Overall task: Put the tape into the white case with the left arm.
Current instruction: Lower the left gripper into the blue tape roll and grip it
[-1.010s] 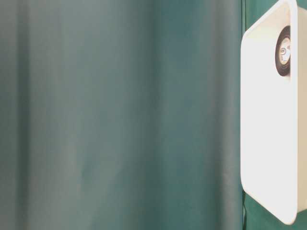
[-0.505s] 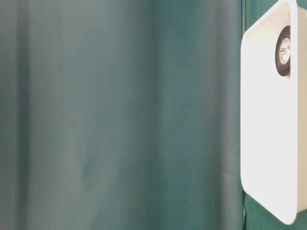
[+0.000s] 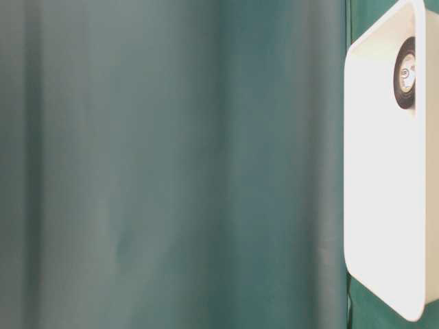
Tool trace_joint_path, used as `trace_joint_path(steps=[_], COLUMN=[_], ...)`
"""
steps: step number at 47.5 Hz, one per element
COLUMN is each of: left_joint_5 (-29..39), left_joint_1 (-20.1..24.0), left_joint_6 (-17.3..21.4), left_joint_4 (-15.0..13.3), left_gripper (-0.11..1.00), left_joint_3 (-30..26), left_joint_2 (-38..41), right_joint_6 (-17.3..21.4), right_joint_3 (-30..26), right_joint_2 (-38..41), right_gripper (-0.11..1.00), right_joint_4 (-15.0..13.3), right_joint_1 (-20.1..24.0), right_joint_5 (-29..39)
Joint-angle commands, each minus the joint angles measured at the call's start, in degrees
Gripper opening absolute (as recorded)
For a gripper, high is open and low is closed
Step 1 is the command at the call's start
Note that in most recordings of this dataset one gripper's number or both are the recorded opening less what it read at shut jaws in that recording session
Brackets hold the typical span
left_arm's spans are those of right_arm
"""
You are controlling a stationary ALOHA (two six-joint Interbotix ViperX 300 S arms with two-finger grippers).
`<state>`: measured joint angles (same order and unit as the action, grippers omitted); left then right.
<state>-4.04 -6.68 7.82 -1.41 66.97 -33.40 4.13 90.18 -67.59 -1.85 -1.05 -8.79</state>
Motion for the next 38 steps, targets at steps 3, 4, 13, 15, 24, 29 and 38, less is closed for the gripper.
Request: trace_joint_path(steps=[3, 4, 13, 15, 24, 29, 38], left_joint_5=[-0.8, -0.9, -2.9, -3.5, -4.4, -4.4, -4.4], left_joint_1=[-0.1, -0.2, -0.2, -0.1, -0.2, -0.1, -0.1], left_joint_6=[-0.1, -0.1, -0.1, -0.1, 0.4, 0.3, 0.4], left_joint_4=[-0.1, -0.1, -0.1, -0.1, -0.1, -0.1, -0.1], left_gripper=[0.92, 0.92, 0.92, 0.92, 0.92, 0.92, 0.92], left_joint_3=[-1.1, -1.1, -2.3, -2.6, -4.8, -5.7, -7.1], left_joint_2=[3.3, 4.0, 11.0, 12.2, 18.2, 21.1, 25.4], right_joint_6=[0.0, 0.0, 0.0, 0.0, 0.0, 0.0, 0.0], right_joint_3=[-0.6, -0.6, -0.6, -0.6, -0.6, -0.6, -0.6], right_joint_2=[0.4, 0.4, 0.4, 0.4, 0.4, 0.4, 0.4], right_gripper=[-0.09, -0.09, -0.09, -0.09, -0.09, -0.09, -0.09], right_joint_4=[-0.1, -0.1, 0.0, 0.0, 0.0, -0.1, 0.0], right_joint_1=[0.0, 0.0, 0.0, -0.1, -0.1, 0.0, 0.0], right_joint_5=[-0.5, -0.6, -0.6, -0.5, -0.5, -0.6, -0.5])
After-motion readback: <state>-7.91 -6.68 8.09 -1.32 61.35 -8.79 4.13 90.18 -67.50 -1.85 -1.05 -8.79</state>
